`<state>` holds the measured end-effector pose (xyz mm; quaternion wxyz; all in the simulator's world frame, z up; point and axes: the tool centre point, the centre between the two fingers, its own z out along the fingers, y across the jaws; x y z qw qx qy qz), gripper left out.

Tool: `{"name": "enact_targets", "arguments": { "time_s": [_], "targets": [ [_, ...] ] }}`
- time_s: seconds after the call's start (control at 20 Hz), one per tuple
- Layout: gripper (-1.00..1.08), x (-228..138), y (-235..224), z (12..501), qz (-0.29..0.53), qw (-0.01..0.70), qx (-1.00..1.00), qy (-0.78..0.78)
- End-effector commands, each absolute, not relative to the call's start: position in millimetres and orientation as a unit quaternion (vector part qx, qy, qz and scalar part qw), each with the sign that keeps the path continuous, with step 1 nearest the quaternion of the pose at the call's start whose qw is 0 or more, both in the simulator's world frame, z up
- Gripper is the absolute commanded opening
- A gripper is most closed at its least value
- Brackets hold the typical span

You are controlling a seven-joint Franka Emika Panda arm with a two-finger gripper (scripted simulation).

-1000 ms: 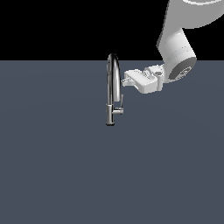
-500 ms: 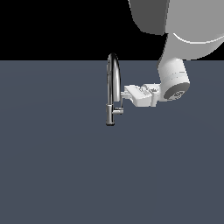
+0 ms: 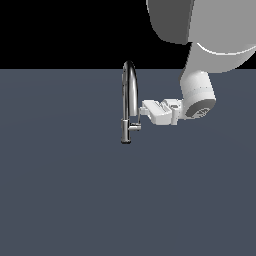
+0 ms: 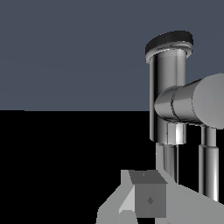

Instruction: Turn on the faucet by rotating a designated handle.

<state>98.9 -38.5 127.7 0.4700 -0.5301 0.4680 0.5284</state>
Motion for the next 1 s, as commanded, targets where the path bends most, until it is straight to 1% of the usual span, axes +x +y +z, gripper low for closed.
{"name": "enact_targets", "arguments": {
  "time_s": [0.0,0.95],
  "targets": [
    [-1.0,95.7,-39.0,128.7,0.528,0.47,-0.53,0.468],
    [-1.0,59.5,-42.8,138.1,0.528,0.47,-0.53,0.468]
  ]
}}
